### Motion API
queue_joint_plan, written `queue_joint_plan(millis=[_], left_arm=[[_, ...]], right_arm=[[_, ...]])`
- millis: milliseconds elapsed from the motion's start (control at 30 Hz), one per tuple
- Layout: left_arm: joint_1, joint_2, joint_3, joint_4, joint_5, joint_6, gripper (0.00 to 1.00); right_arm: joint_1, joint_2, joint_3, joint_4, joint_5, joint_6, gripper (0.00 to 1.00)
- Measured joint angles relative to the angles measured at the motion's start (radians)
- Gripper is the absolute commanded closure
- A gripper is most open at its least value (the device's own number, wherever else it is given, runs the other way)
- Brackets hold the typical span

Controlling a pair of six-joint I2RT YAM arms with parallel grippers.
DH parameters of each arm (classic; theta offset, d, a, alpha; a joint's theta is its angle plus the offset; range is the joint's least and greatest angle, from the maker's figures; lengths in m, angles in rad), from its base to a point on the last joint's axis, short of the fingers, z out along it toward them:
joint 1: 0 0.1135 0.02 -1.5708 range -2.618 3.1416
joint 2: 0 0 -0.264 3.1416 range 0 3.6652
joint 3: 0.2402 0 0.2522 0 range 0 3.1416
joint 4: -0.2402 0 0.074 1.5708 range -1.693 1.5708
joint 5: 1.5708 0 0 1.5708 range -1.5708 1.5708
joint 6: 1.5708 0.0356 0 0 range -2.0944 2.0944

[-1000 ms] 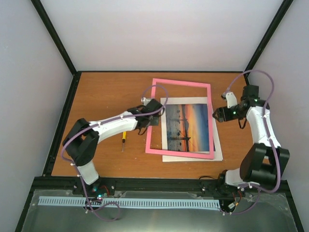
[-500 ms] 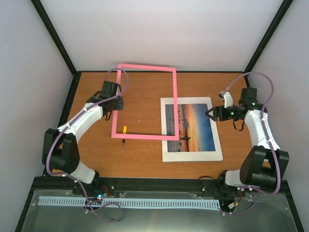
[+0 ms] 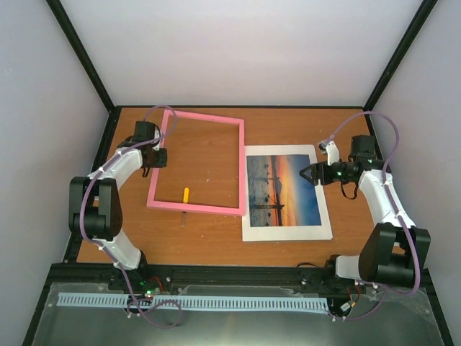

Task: Take the photo out of the frame

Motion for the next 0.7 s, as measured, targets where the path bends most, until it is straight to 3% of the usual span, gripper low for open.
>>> queue_joint_plan(millis=[400, 700], left_arm=[[0.083, 0.126, 0.069, 0.033, -0.03, 0.034, 0.99], [0.084, 0.287, 0.247, 0.045, -0.026, 0.077, 0.99]], right_arm=[[0.048, 0.0, -0.018, 0.01, -0.015, 0.0, 0.3], [0.06, 0.0, -0.025, 0.015, -0.013, 0.0, 0.3]])
